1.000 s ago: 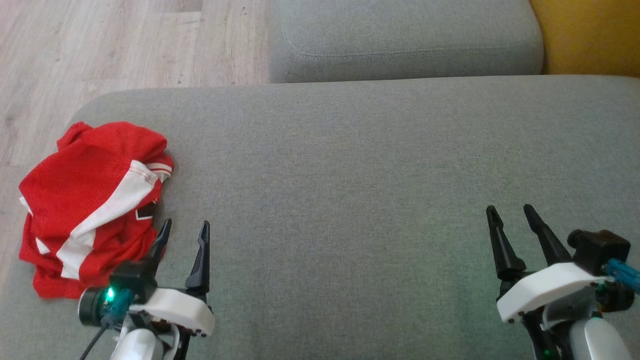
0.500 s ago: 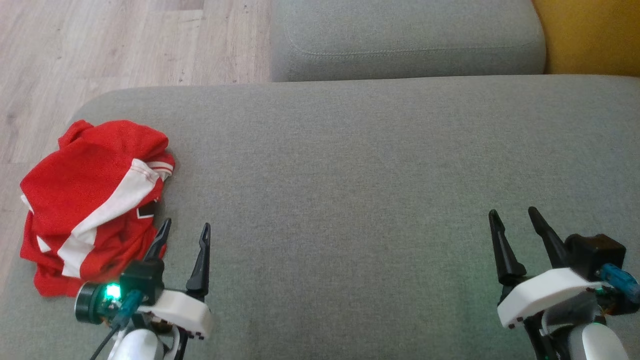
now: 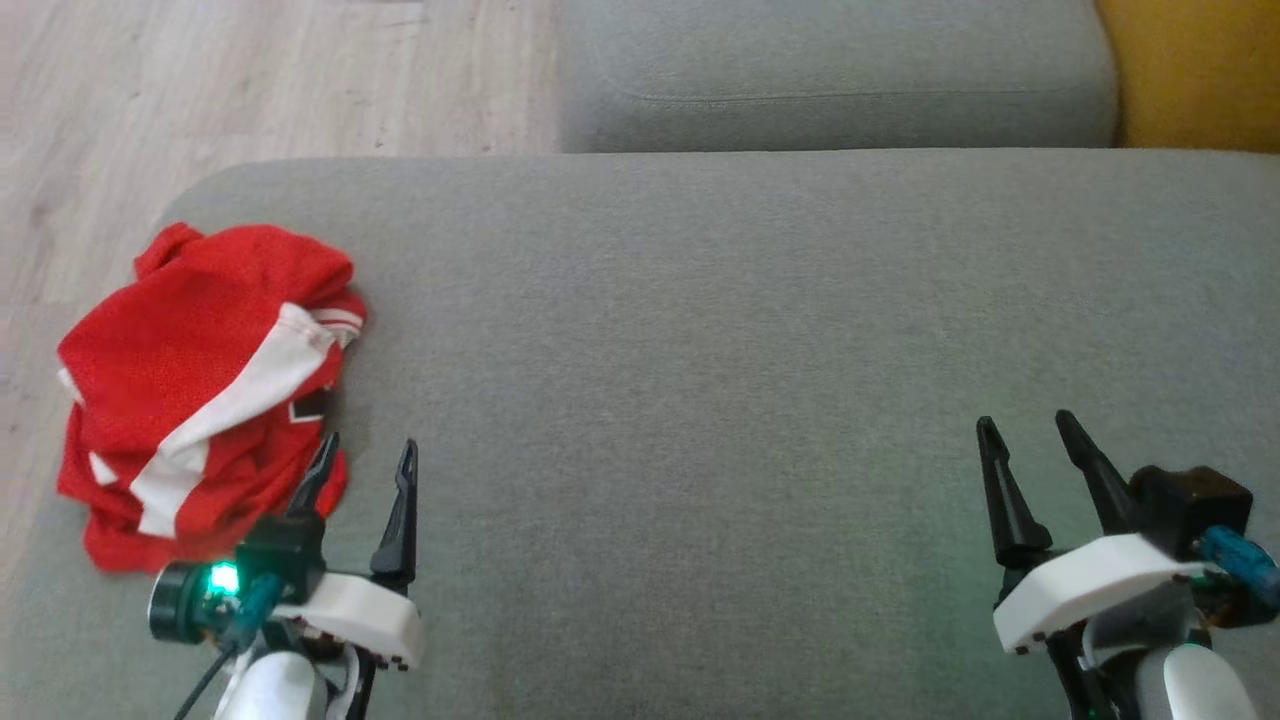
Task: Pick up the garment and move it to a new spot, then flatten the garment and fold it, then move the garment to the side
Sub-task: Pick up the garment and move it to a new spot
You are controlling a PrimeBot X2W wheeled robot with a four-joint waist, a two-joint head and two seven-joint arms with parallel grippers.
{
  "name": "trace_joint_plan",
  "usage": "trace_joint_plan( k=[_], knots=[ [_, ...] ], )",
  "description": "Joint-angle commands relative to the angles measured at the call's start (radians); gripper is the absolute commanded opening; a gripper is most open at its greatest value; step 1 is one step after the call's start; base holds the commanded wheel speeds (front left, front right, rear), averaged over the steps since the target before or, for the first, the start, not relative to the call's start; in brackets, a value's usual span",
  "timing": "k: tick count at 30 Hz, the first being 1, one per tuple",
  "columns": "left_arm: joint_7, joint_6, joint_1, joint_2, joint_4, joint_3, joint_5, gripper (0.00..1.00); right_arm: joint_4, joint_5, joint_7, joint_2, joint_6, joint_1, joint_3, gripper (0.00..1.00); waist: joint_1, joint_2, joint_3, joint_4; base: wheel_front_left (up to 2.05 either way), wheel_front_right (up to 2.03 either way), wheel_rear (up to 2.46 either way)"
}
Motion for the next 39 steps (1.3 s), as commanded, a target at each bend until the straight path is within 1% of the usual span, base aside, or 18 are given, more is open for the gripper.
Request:
trace_joint_plan(
  k=[1,10,15,21,26,39],
  knots=[
    [-0.014,0.006,-0.066,0.017,-0.026,0.031,-0.007,1.0,-0.046,0.003,-0.007,-0.004,-0.001,-0.035,0.024,1.0,0.0,0.0,0.004,0.015,0.0,0.0,0.0],
    [-0.036,0.028,-0.088,0.011,-0.021,0.048,-0.033,1.0,-0.098,-0.002,0.012,-0.004,-0.001,-0.05,0.075,1.0,0.0,0.0,0.022,0.215,0.0,0.0,0.0],
    [-0.055,0.045,-0.087,0.012,-0.019,0.073,-0.055,1.0,-0.129,-0.007,0.03,-0.017,-0.001,-0.073,0.113,1.0,0.0,0.0,0.035,0.326,0.0,0.0,0.0],
    [-0.073,0.062,-0.073,0.01,-0.023,0.098,-0.081,1.0,-0.154,-0.002,0.047,-0.033,-0.001,-0.093,0.145,1.0,0.0,0.0,0.043,0.424,0.0,0.0,0.0],
    [-0.082,0.071,-0.06,0.006,-0.028,0.109,-0.098,1.0,-0.17,0.002,0.056,-0.036,-0.001,-0.093,0.152,1.0,0.0,0.0,0.045,0.474,0.0,0.0,0.0],
    [-0.11,0.088,-0.041,0.005,-0.046,0.118,-0.113,1.0,-0.181,0.01,0.074,-0.047,-0.001,-0.106,0.165,1.0,0.0,0.0,0.057,0.481,0.0,0.0,0.0]
  ],
)
